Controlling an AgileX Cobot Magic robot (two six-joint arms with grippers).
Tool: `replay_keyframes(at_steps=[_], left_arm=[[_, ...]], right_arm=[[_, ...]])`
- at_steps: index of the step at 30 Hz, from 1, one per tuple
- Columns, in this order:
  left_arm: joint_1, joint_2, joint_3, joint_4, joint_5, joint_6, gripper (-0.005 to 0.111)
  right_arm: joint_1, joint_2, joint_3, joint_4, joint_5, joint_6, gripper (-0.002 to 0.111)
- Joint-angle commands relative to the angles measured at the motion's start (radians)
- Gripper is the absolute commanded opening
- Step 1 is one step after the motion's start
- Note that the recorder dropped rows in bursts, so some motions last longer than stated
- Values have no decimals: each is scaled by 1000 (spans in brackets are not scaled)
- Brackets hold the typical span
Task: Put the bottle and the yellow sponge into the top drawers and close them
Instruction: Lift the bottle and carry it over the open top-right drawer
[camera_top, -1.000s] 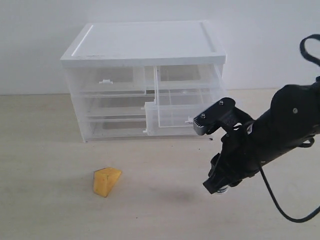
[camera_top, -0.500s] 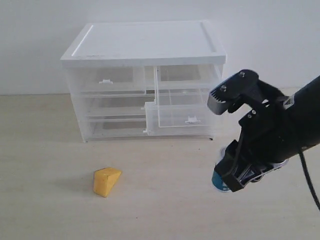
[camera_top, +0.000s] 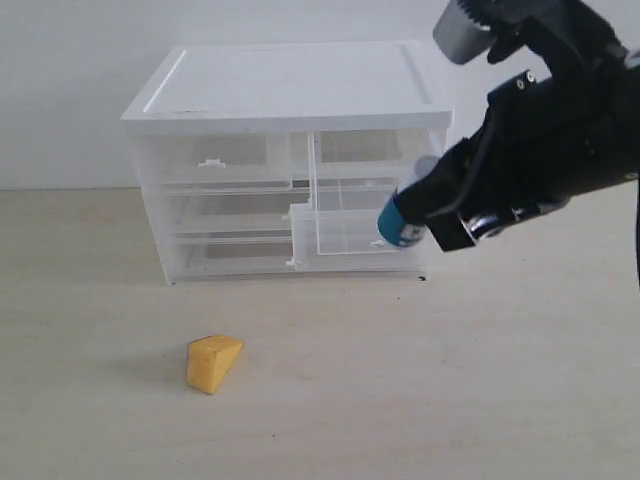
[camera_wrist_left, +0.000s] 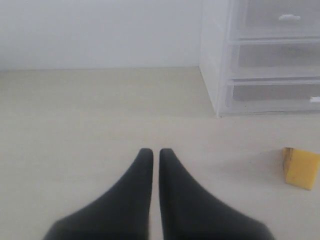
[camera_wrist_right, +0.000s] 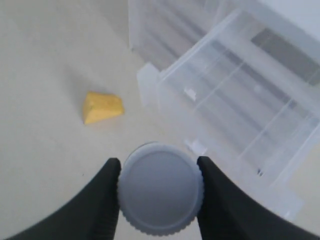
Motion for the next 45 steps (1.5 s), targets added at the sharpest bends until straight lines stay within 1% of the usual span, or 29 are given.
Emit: replay_keyframes(at_steps=[1,3,5,8,13,19,23,29,31,32,33,34,37,39,42,45], left_arm=[[4,-4,3,-4,0,3,4],[4,-4,3,-4,0,3,4],[4,-4,3,-4,0,3,4],[4,-4,3,-4,0,3,4],[4,-4,3,-4,0,3,4],[4,-4,3,-4,0,3,4],[4,-4,3,-4,0,3,4],[4,-4,3,-4,0,3,4],[4,-4,3,-4,0,3,4],[4,-4,3,-4,0,3,4],[4,-4,3,-4,0,3,4],[4,-4,3,-4,0,3,4],[4,-4,3,-4,0,3,4],[4,-4,3,-4,0,3,4],[4,-4,3,-4,0,3,4],[4,-4,3,-4,0,3,4]], right_arm=[[-5,-7,-8,114,-122,-84,0],[-10,-3,-10,159,-146,-107,0],[-45,19,-33,207,-112,-106,0],[-126,89,-100,308,30,-131,0],[-258,249,-195,543,247,-232,0],[-272,409,-296,611,280,-242,0],[-272,542,-379,620,274,-194,0],[-272,609,-414,639,270,-161,1],[-272,617,-414,639,268,-159,8],[-272,621,-414,639,268,-159,16],[-272,630,-414,639,272,-159,30],[-272,633,-414,639,273,-159,38],[-272,631,-414,639,244,-159,56],[-272,627,-414,637,226,-159,60],[-272,620,-414,592,198,-161,61],[-272,605,-414,587,186,-169,61]])
